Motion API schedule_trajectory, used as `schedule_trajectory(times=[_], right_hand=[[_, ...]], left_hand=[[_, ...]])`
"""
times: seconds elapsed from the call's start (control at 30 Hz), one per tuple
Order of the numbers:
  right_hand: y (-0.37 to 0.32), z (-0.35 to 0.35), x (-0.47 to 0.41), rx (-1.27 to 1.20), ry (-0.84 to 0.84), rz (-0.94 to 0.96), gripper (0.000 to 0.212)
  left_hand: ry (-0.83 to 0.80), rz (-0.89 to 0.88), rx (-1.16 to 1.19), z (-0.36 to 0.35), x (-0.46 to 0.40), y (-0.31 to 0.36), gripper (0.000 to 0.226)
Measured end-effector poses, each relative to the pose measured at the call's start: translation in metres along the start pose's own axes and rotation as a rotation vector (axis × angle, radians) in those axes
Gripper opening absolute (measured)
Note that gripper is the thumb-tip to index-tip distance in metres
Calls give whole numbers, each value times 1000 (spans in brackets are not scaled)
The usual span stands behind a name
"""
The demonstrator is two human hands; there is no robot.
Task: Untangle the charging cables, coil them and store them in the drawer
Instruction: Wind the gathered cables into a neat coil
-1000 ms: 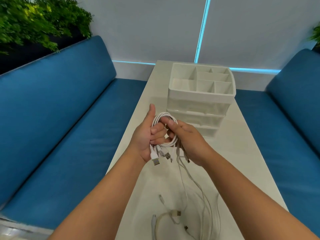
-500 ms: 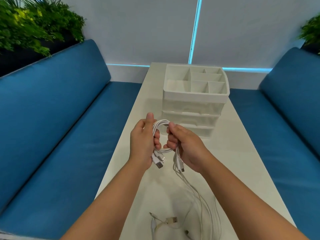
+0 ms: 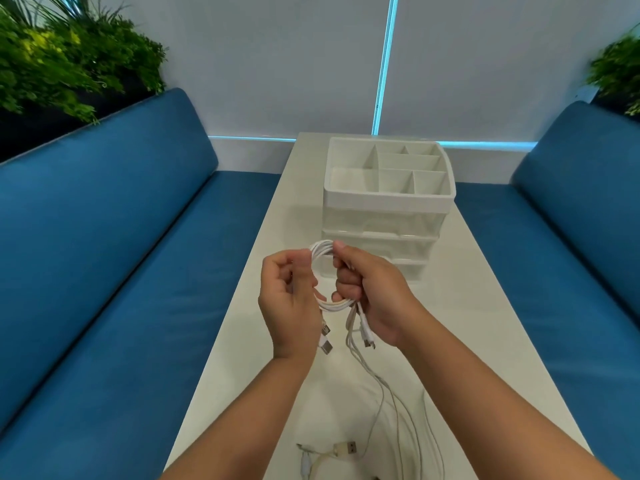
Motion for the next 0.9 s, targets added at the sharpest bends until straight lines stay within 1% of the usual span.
schedule_trajectory(times=[0.07, 0.13, 0.2, 0.27, 0.33, 0.4, 0.47, 0.6, 0.77, 0.9], right_hand=[[1, 1, -1, -5, 54, -9, 26], [1, 4, -3, 31, 106, 3, 27], [1, 7, -5, 52, 160, 22, 28], [1, 9, -6, 36, 196, 31, 29], [4, 9, -8, 29, 203, 24, 28], [8, 6, -10, 53, 188, 25, 29], [13, 4, -11, 106, 173, 44, 35], [19, 3, -8, 74, 94, 25, 36], [23, 7, -9, 366, 178, 58, 36], [30, 7, -10, 353, 176, -1, 27]], left_hand=[[35, 121, 49, -5, 1, -2, 36], [4, 298, 135, -12, 2, -6, 43], [-70, 456, 264, -18, 5, -9, 44], [-84, 536, 356, -22, 8, -10, 37], [-34, 508, 308, -23, 8, -11, 27], [36, 456, 246, -22, 4, -10, 25], [89, 458, 222, -19, -2, -11, 25], [107, 488, 221, -17, -8, -15, 28], [131, 489, 250, -16, -14, -21, 31], [170, 459, 237, -13, -14, -21, 27]])
Point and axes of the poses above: each hand's wrist, its own x-axis away from the middle knuckle, its own z-axis out of the back of the hand, y = z × x, the point moved 4 cm from there along -x, towards the middle knuckle, and after that the axes turned 9 degrees about -z, right-handed, at the moved point
